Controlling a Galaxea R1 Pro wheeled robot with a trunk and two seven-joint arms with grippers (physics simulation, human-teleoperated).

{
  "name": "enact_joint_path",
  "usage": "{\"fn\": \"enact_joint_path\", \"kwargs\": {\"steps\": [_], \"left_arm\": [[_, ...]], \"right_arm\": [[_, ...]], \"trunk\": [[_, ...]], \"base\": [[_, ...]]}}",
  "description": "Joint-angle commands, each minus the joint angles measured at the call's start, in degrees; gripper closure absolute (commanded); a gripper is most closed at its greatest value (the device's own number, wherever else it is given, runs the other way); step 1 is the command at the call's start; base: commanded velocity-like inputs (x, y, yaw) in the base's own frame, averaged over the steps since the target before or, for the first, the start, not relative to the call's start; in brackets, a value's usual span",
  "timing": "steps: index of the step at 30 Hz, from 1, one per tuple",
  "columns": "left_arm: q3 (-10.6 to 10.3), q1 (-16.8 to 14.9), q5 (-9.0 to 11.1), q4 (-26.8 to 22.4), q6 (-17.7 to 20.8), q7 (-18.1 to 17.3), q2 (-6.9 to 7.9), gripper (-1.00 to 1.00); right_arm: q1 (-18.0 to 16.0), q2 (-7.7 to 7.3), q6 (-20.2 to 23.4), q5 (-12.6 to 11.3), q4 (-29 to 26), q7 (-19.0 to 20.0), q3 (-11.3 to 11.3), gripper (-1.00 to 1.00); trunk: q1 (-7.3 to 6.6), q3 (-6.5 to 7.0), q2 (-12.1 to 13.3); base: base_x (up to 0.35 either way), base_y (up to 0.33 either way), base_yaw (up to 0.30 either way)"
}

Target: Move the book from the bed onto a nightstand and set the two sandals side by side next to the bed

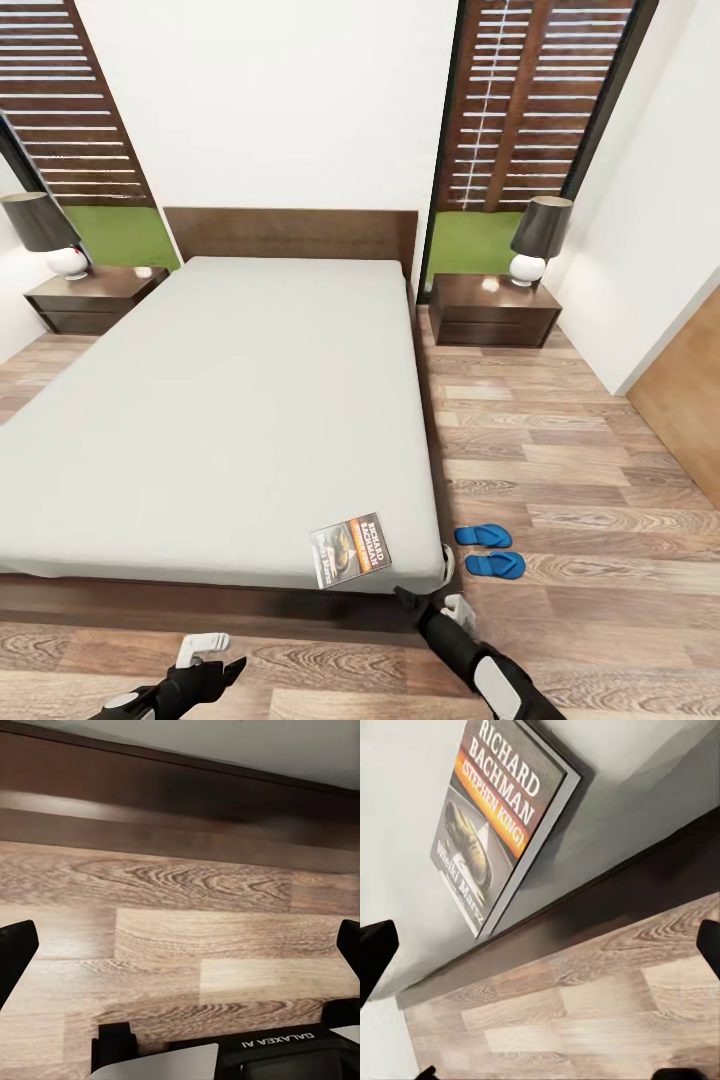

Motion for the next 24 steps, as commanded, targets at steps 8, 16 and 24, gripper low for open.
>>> {"fn": "enact_joint_path", "kwargs": {"steps": [8, 16, 24], "left_arm": [[0.06, -0.04, 0.39, 0.09, -0.03, -0.32, 0.01, -1.0], [0.06, -0.04, 0.39, 0.1, 0.01, -0.4, 0.05, -1.0], [0.06, -0.04, 0.39, 0.11, 0.05, -0.41, 0.1, -1.0]], "right_arm": [[-0.02, 0.1, 6.85, -2.52, 0.06, 10.04, -0.56, -1.0], [0.03, -0.08, 7.03, -2.74, 0.95, 23.15, -0.67, -1.0], [0.07, -0.21, 7.1, -4.81, 1.13, 27.43, -0.73, -1.0]], "trunk": [[0.0, -0.05, -0.03], [0.0, -0.05, -0.03], [0.0, -0.05, -0.03]], "base": [[0.0, 0.0, 0.0], [0.0, 0.0, 0.0], [0.0, 0.0, 0.0]]}}
